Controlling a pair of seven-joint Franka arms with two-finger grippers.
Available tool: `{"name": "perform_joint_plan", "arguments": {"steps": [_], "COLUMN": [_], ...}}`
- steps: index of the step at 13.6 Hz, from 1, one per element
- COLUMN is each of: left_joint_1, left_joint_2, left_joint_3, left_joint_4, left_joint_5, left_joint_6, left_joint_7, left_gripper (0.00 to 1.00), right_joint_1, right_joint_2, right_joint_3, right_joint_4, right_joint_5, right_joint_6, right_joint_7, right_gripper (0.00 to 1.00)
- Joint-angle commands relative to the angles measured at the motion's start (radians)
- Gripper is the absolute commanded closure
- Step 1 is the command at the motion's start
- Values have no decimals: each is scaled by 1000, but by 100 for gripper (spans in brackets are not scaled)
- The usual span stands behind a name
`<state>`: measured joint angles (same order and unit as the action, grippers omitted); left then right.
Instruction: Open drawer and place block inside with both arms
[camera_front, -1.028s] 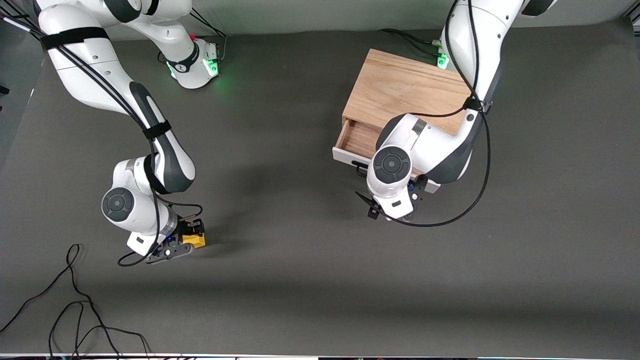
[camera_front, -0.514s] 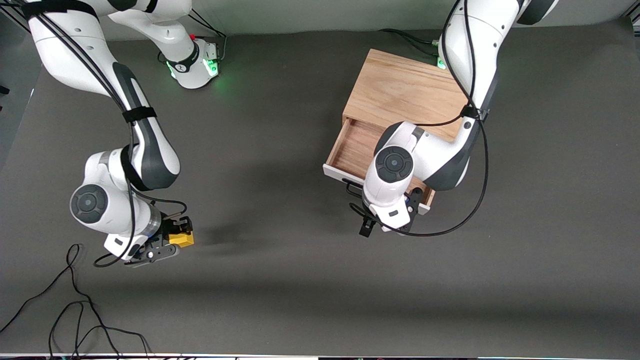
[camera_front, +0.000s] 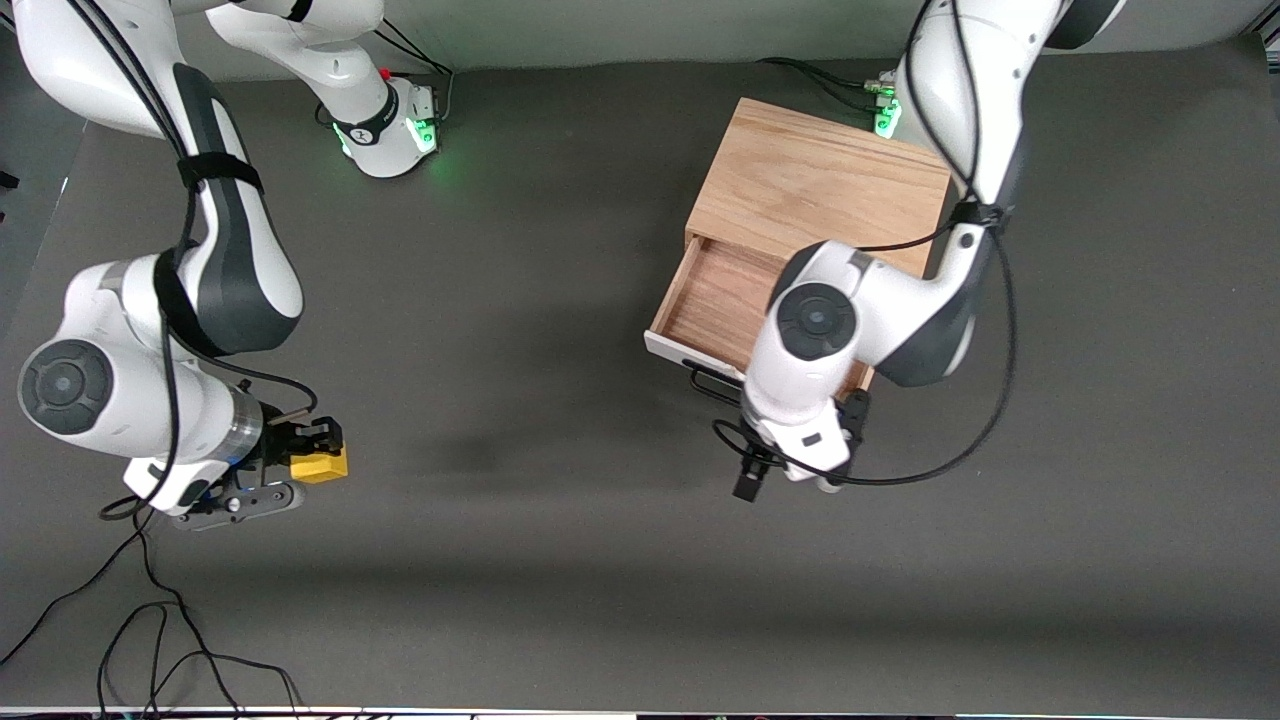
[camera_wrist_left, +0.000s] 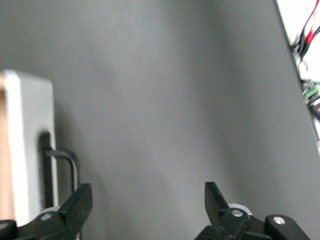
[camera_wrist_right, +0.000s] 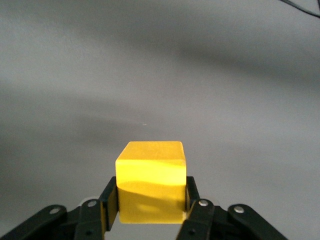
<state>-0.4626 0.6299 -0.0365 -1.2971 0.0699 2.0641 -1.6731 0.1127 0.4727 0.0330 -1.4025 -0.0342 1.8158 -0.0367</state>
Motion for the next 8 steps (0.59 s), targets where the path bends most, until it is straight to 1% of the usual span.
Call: {"name": "perform_joint_plan", "arguments": {"steps": [1,3,5,7,8], "left_joint_1": [99,159,223,310,352], "left_joint_2": [-85,-166,-237,-306,-341], "left_joint_3": [-13,-13,-10,-8,-6], "left_joint_4": [65,61,58,45,29], "left_joint_5": [-2,-5,-36,-67,-67], "left_joint_6": [-204,-310,-444,-574,-608], "left_joint_7": [201,381,607,863,977], "left_gripper": [0,0,0,0,0], "right_joint_1": [4,5,13,79,132], "right_joint_2": [-8,-20,-20,-20,-20], "right_joint_3": [2,5,10,16,16], "right_joint_4": [46,91,143,201,223], "right_joint_5": [49,137,190,204,203], "right_joint_6": [-45,-84,-122,-145,-157], "right_joint_7": [50,93,186,315,402], "right_gripper": [66,66,66,66,66]}}
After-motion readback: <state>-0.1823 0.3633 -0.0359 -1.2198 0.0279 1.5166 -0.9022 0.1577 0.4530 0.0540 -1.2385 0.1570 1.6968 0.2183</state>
